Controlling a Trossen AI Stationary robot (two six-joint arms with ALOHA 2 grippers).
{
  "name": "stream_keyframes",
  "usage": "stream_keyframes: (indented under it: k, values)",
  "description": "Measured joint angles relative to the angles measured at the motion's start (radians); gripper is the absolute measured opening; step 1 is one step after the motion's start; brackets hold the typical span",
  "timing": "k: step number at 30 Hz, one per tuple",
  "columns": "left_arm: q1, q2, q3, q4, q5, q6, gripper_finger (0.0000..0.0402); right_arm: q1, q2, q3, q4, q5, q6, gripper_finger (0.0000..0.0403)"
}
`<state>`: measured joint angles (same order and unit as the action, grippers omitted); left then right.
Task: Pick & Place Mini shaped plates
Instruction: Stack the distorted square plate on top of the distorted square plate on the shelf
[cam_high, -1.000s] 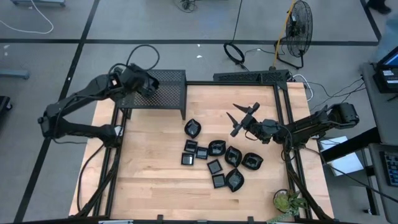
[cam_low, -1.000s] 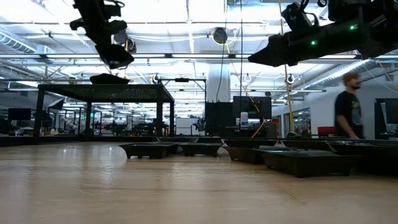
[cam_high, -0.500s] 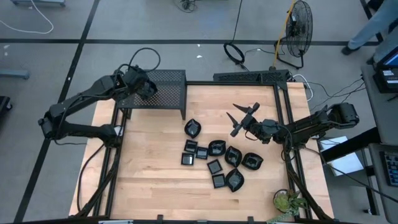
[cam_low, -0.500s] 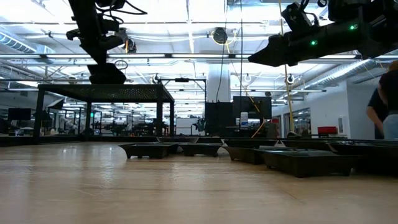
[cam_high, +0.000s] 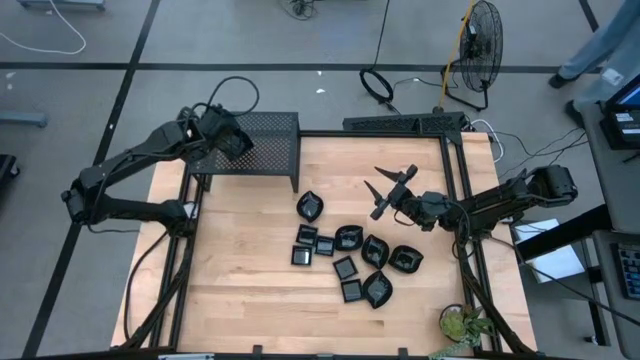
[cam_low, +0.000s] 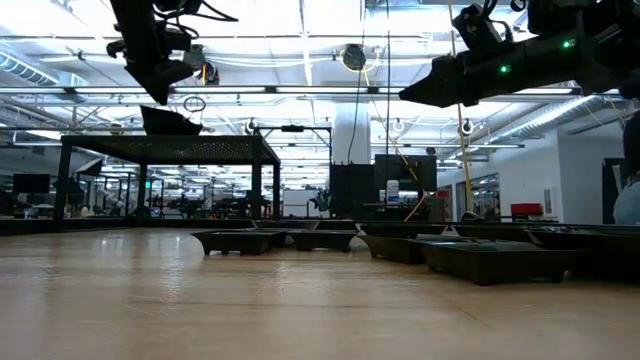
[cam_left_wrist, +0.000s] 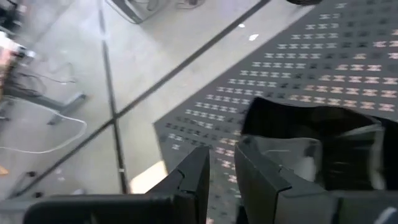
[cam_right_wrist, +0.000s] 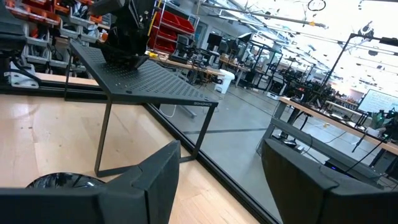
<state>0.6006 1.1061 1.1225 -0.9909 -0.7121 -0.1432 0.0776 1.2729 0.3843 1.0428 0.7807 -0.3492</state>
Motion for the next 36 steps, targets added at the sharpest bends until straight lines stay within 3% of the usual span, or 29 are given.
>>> stream_keyframes:
  k: [10,17,24,29,36]
  values:
    - [-0.036,-0.006,0.0,-0.008,-0.039,0.018,0.0083,0.0,0.0,0.0,0.0,0.0,0.0,0.0212]
    - [-0.008,0.0,-0.001,-0.048,0.1,-0.083,0.0081,0.0,0.0,0.0,0.0,0.0,0.0,0.0212]
    - [0.033,0.006,-0.081,-0.052,0.21,-0.119,0.0081,0.0,0.0,0.0,0.0,0.0,0.019,0.0212]
    - [0.047,0.005,-0.095,-0.055,0.19,-0.09,0.0081,0.0,0.0,0.0,0.0,0.0,0.019,0.0212]
    - [0.036,0.005,-0.013,-0.055,0.161,-0.061,0.0081,0.0,0.0,0.0,0.0,0.0,0.018,0.0212]
